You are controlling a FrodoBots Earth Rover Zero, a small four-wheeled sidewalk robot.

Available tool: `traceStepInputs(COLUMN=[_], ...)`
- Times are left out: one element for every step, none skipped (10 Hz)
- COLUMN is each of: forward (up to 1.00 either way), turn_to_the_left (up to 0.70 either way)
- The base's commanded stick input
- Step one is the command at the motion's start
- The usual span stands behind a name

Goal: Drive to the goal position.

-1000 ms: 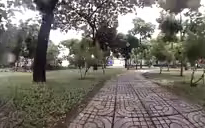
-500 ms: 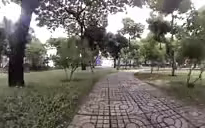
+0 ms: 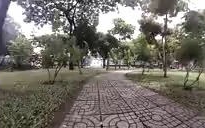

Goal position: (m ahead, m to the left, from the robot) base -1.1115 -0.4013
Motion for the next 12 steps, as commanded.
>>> traceStepInputs(forward=[1.0, 1.0, 1.0, 1.0, 1.0, 1.0, 1.0, 1.0, 1.0, 1.0, 1.0, 1.0], turn_to_the_left=[0.0, 0.0, 0.0, 0.0, 0.0, 0.09, 0.27, 0.27, 0.0, 0.0, 0.0, 0.0])
